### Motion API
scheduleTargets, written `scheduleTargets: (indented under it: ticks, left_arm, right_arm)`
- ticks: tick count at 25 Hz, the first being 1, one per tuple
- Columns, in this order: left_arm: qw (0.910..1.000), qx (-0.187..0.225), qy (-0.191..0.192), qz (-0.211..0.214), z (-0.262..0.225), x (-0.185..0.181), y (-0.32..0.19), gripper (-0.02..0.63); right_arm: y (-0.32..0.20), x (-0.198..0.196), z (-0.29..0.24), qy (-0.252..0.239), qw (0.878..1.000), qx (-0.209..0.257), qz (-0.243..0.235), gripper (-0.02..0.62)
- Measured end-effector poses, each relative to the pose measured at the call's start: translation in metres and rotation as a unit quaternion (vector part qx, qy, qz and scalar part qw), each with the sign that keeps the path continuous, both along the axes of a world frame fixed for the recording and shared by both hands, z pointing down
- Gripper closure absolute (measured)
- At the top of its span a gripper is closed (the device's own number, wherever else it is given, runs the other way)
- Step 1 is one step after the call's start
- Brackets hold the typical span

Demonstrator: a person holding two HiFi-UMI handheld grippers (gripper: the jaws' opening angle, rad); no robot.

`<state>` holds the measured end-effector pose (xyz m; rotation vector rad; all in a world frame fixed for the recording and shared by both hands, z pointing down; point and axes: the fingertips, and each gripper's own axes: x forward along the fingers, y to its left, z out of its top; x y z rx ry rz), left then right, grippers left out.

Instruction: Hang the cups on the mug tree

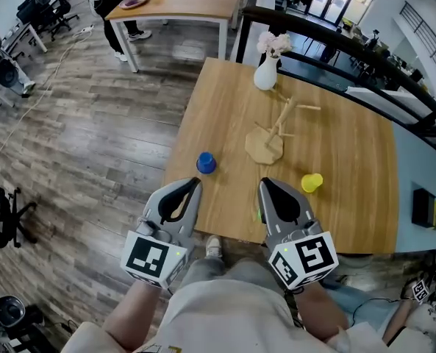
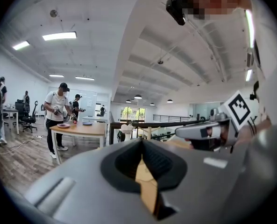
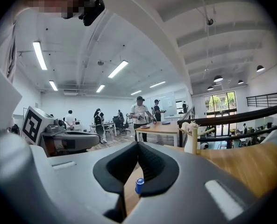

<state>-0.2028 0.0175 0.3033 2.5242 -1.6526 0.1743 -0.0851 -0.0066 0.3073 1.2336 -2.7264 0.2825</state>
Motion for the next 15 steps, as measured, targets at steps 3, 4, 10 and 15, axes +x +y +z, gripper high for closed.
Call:
scheduleTargets:
  ticks: [3, 4, 10, 15]
  left_arm:
    - [1.0000, 0.004, -0.004, -0.008, -0.002, 0.001, -0.003, 0.606]
    - [0.9998, 0.006, -0.009, -0.014, -0.002, -0.001, -0.005, 0.606]
    - [0.9986, 0.004, -0.015, -0.051, -0.001, -0.020, -0.020, 0.604]
    - [0.9976, -0.010, -0.005, -0.068, 0.004, -0.015, -0.022, 0.604]
  right_arm:
    - [-0.006, -0.001, 0.002, -0.001, 1.000, -0.004, -0.011, 0.594]
    - [-0.010, -0.004, 0.004, -0.003, 1.000, -0.005, -0.017, 0.594]
    - [-0.027, -0.019, 0.015, 0.006, 0.998, -0.014, -0.062, 0.594]
    - [-0.032, -0.020, 0.021, 0.003, 0.997, -0.018, -0.072, 0.594]
